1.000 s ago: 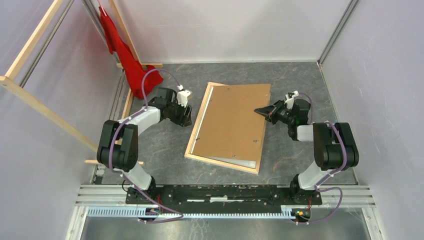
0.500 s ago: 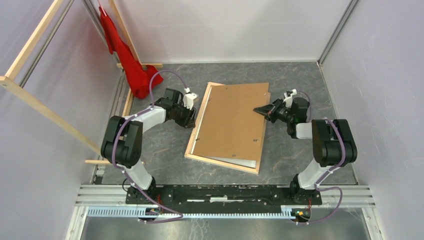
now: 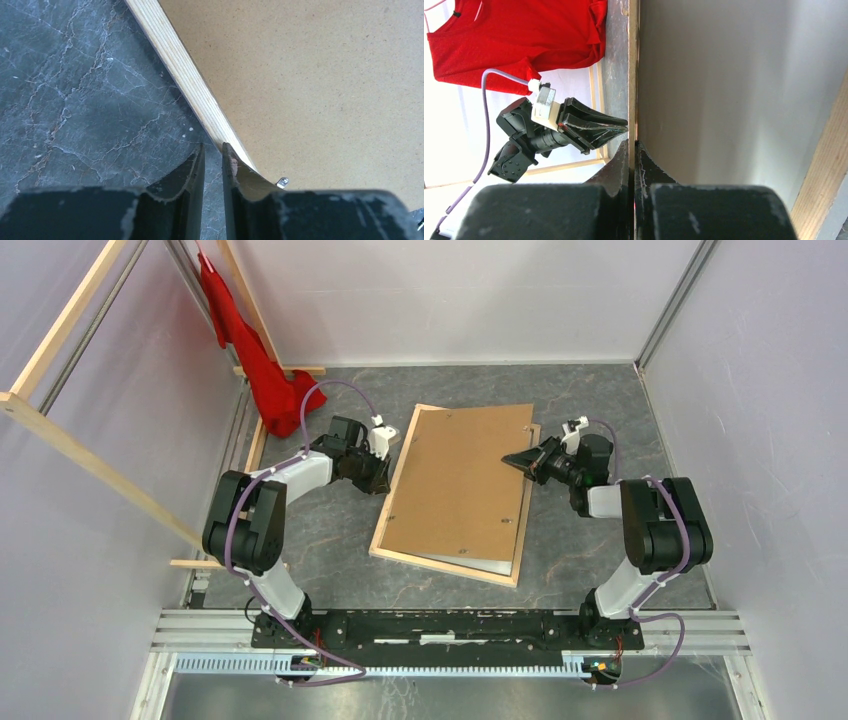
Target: Put the photo into the frame
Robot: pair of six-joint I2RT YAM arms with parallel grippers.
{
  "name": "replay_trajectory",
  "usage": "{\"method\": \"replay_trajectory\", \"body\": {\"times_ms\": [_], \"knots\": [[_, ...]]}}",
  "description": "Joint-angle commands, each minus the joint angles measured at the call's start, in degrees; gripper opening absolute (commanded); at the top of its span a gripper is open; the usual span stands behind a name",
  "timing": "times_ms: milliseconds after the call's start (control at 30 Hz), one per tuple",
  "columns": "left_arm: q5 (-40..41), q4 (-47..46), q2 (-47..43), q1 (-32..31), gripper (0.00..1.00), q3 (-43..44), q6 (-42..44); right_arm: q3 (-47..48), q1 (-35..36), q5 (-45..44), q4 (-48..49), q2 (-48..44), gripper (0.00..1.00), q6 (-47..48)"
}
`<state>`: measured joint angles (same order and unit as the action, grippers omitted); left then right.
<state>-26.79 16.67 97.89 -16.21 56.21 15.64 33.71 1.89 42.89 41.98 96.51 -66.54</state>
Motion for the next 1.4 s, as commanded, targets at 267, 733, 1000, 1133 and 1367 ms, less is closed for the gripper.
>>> {"method": "replay_trajectory", "body": {"times_ms": [267,733,1000,1133,1367], "knots": [[-1.46,1.34,1.41,-0.31,0.15,0.41,4.02,-3.25,1.54,-3.88,5.96,0.56,0.00,4.52],[-0.98,1.84,1.00,-0.65,0.11,-0.31,4.66,3.01,4.96,-9.60,-12.66,0.88,0.22,19.26],[-1.42,2.68,0.32,-0.67,0.10,-0.57,5.07,11.42,8.78,-15.61,-28.94,1.70,0.32,27.63],[-1.52,3.97,-1.13,-0.64,0.10,-0.94,5.73,14.65,10.77,-15.77,-31.91,3.18,0.33,28.84],[-1.14,5.19,-3.37,-0.58,0.08,-2.36,7.39,18.11,13.72,-18.40,-36.95,5.22,0.47,31.36]]}}
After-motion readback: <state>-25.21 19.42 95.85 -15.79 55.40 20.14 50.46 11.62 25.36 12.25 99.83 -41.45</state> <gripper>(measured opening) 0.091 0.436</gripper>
